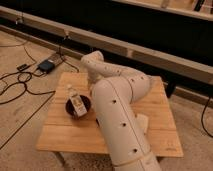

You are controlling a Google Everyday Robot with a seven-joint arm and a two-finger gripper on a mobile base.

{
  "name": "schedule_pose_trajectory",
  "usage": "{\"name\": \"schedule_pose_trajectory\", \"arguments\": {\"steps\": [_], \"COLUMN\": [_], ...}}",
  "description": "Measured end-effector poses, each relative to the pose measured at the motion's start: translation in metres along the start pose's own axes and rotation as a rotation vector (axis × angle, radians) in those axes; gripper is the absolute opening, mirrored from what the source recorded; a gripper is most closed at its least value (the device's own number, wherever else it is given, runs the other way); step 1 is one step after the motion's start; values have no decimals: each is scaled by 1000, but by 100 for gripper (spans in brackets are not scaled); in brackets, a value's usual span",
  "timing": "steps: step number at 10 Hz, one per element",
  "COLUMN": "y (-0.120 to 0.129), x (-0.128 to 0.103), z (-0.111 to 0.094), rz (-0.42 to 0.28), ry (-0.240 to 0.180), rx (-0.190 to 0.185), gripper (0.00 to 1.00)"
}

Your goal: Place the pepper in the ceramic cup

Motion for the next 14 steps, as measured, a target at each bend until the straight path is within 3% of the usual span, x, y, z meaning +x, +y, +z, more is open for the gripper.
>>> {"name": "schedule_pose_trajectory", "arguments": {"steps": [2, 5, 8, 10, 12, 14], "y": [1, 4, 8, 8, -6, -31], "x": [-3, -3, -2, -5, -8, -5], "z": [4, 4, -7, -31, -73, -118], "rz": [-3, -10, -16, -30, -25, -19], "ry": [6, 16, 11, -29, -98, -163], "rx": [-5, -13, -24, -38, -45, -28], "gripper": [57, 25, 1, 0, 0, 0]}}
